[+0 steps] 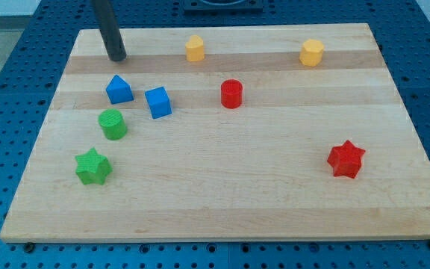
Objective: Slide the blue cube to the top left corner
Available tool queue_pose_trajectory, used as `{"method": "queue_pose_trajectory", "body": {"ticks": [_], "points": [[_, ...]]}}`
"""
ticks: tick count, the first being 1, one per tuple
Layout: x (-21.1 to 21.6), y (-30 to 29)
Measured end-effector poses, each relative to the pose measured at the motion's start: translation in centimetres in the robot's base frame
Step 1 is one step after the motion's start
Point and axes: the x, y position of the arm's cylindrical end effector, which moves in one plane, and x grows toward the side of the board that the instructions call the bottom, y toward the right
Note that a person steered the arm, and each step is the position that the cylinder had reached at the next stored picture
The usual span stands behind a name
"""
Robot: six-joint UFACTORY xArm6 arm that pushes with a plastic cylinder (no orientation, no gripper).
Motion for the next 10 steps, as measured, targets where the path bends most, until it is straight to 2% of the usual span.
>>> {"method": "queue_pose_trajectory", "body": {"ticks": [2, 3, 5, 6, 7, 8, 9, 10], "points": [[7.8, 0.0], [9.9, 0.0], [9.2, 0.0], [3.0, -0.1], [-0.4, 2.2], [2.1, 5.8], [3.4, 5.8], [6.7, 5.3]]}}
